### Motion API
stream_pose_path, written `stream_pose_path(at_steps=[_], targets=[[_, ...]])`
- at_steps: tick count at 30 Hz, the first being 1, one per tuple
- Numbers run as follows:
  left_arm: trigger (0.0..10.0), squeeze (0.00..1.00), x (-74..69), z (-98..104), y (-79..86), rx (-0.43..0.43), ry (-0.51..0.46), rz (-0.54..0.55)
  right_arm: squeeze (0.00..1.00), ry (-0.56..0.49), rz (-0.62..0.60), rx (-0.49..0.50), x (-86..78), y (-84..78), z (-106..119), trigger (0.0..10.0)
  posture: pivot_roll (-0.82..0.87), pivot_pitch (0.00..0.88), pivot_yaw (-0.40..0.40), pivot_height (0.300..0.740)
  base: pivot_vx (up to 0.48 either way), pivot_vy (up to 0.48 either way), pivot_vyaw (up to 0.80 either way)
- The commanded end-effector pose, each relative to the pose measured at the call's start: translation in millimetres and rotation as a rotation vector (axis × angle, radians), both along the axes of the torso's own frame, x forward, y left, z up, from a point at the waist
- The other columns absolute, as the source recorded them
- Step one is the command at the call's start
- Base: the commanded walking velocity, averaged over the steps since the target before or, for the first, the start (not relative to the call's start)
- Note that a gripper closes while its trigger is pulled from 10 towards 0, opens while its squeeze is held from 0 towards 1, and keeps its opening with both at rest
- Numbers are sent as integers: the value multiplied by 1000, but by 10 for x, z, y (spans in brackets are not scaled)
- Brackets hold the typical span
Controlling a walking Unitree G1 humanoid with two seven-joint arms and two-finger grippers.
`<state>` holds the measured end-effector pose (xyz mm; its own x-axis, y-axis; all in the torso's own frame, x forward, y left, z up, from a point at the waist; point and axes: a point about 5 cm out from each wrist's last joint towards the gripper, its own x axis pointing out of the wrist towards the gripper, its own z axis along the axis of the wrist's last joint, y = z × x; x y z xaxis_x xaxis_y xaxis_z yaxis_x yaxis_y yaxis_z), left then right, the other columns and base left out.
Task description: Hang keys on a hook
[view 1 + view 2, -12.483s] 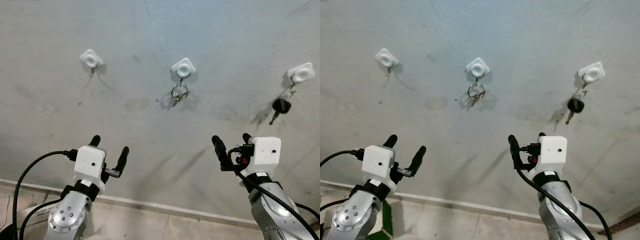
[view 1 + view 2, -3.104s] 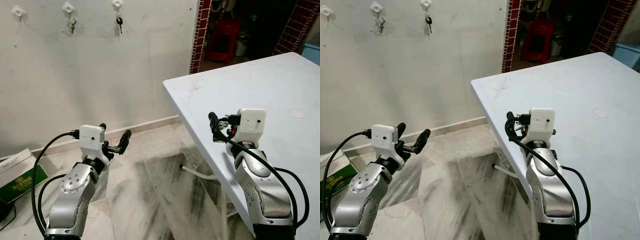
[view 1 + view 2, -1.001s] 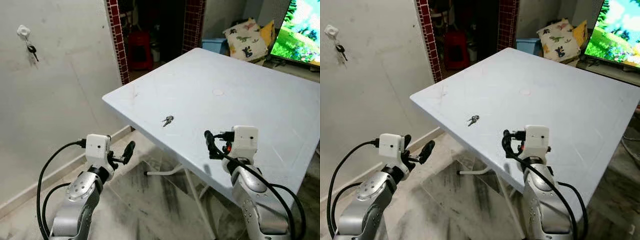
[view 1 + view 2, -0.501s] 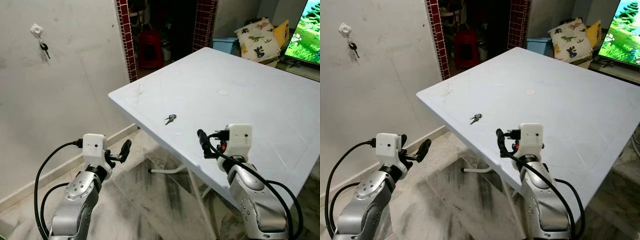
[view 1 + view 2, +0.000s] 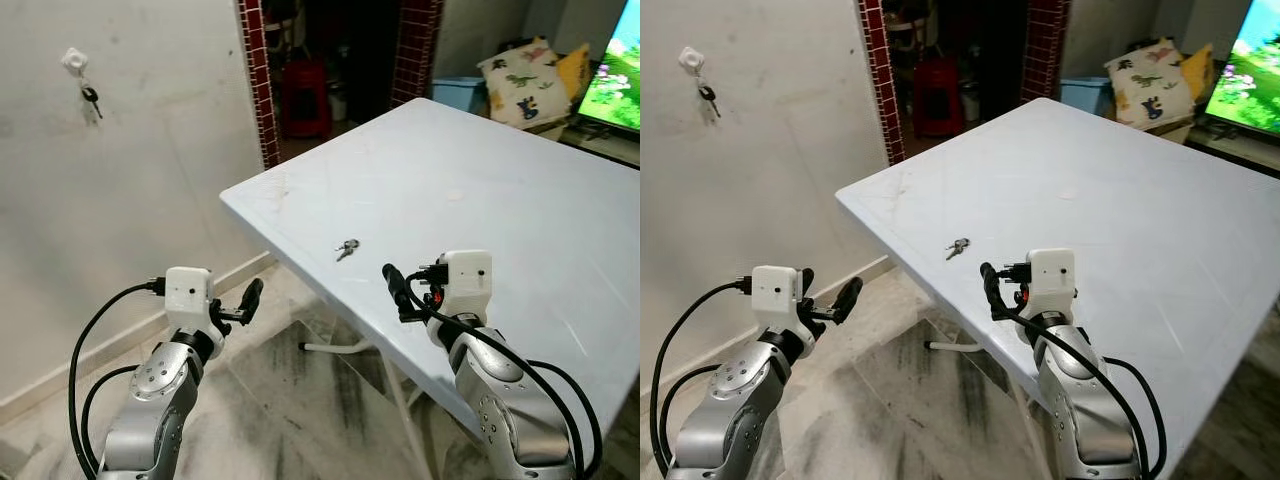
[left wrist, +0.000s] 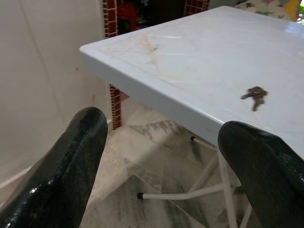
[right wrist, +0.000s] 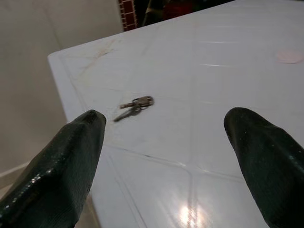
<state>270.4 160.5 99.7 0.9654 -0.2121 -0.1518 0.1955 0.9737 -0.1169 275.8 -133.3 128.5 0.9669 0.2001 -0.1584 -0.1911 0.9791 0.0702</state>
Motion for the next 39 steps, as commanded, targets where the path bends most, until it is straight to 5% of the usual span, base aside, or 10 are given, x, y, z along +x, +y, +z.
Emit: stream_pose_path(at_steps=[1,27,36,39], targets=[[10000,0,20,19,26,4,-3,8,0,1,21,2,8,42,16,10000,-1,0,50,740,304,0,0],[10000,0,36,13,23,2,-3,4,0,5,32,-4,15,59,1,10000,2,0,47,740,333,0,0],[10000,0,22,8,51,38,10,35,0,24,42,-25,15,64,-21,10000,7,0,45,740,0,0,0],[10000,0,-39,24,34,47,19,-40,0,31,35,-18,42,86,3,10000,15,0,40,740,0,0,0]])
